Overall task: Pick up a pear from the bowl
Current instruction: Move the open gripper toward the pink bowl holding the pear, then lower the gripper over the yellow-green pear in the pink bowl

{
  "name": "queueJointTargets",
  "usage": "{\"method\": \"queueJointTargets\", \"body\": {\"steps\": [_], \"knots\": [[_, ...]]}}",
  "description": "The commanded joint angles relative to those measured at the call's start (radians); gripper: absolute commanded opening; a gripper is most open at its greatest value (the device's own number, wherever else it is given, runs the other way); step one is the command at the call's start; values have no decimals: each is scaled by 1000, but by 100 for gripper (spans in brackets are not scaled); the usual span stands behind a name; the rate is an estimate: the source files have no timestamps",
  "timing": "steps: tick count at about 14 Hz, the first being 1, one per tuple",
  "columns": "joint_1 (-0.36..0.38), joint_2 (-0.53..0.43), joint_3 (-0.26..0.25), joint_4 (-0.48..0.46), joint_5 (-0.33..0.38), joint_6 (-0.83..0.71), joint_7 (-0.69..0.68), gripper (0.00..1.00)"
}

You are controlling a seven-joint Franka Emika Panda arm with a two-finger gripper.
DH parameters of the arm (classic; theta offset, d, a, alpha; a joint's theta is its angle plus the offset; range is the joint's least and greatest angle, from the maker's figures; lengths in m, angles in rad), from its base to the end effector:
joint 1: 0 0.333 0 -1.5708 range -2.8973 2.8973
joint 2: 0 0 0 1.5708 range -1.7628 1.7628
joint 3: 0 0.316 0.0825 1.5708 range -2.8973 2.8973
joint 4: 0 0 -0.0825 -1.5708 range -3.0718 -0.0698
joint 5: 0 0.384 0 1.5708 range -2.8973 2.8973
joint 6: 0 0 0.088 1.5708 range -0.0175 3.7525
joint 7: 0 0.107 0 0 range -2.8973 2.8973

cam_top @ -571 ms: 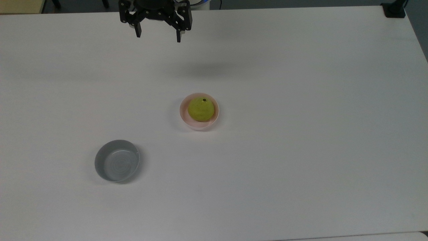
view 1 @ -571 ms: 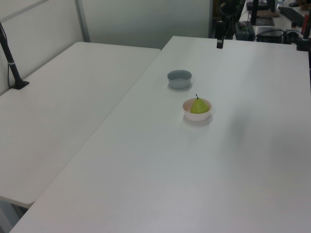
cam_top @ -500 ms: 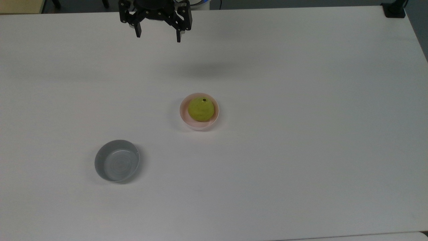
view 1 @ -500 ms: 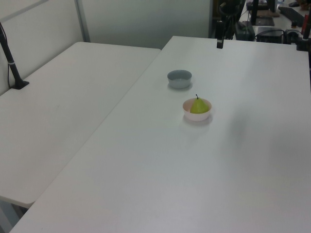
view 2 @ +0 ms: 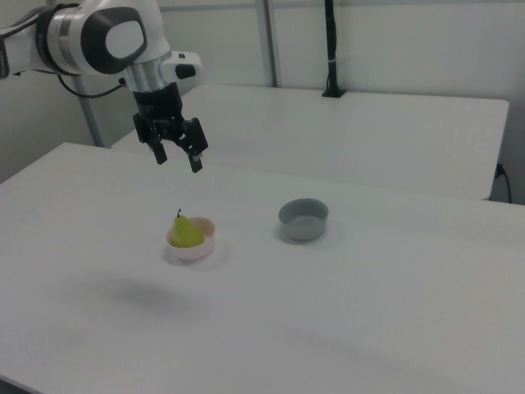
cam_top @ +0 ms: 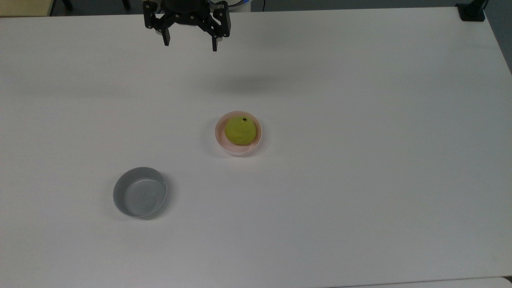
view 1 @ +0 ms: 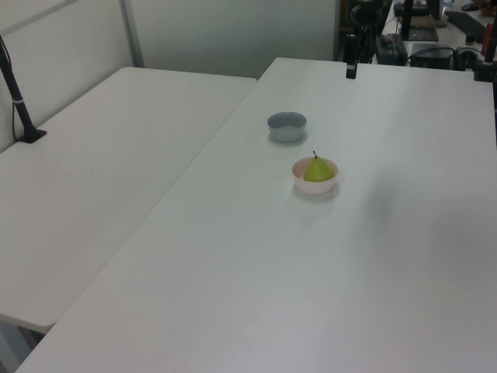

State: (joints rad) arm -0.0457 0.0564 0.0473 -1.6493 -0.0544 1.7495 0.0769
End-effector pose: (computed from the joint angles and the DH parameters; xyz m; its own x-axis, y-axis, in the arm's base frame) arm 0.5844 -0.0046 0.5711 0.9967 -0.0657 0.0474 -0.0679 -0.9965 0.0477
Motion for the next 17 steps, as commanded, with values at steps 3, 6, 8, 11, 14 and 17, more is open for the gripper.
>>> {"method": "queueJointTargets", "body": {"steps": [3,6,8,11,14,17], "knots": [[15,10,11,-27,25,30,-51,100],[14,54,54,-56,25,110,-86,100],[15,101,77,-66,25,148,-85,100],[36,166,97,-86,24,237,-83,100],[58,227,97,-84,15,275,-80,100],[70,270,97,-84,7,323,-80,100]]}}
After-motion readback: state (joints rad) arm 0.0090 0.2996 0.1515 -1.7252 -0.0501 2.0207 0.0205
